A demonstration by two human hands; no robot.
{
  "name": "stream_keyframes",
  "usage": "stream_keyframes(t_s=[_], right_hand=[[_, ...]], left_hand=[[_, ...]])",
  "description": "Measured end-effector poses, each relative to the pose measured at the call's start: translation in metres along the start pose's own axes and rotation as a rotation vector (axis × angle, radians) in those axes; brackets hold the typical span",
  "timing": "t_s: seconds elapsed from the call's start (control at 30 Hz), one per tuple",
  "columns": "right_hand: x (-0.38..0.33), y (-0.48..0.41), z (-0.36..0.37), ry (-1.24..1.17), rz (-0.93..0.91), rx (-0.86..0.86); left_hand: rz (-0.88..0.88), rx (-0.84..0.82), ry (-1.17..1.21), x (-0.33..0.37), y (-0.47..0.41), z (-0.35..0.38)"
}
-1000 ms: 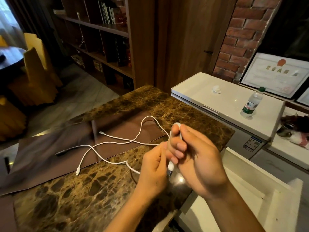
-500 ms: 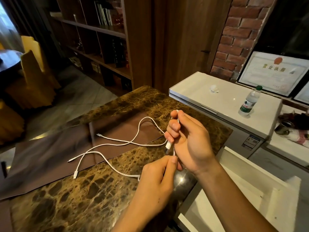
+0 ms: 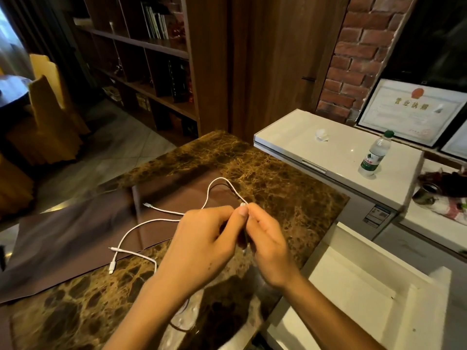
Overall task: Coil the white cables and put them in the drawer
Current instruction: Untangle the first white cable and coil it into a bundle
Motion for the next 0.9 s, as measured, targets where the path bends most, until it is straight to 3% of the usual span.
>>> stream_keyframes(t_s=[0.2, 0.33, 0.67, 0.9], right_hand=[[0.007, 0.009, 0.007, 0.014, -0.001, 0.058], [0.008, 0.021, 0.019, 0.067, -0.021, 0.008], [0.017, 0.027, 0.029, 0.134, 0.089, -0.062], [0.014, 0.028, 0.025, 0.131, 0.07, -0.031]], left_hand=[[0.1, -0.068, -0.082, 0.006, -0.023, -0.001], [0.131, -0.104, -0.122, 0.005, -0.036, -0.001], [0.12, -0.114, -0.109, -0.001, -0.042, 0.001], [0.095, -0.071, -0.04, -0.007, -0.041, -0.004]])
Point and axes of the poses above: each hand's wrist, its own y-axis away from the middle knuckle, its own z-axis out of the palm, x = y × z, the point moved 9 cm from there along -y, towards the middle knuckle, and after that the axes turned 14 degrees about x, right-handed, at the moved point
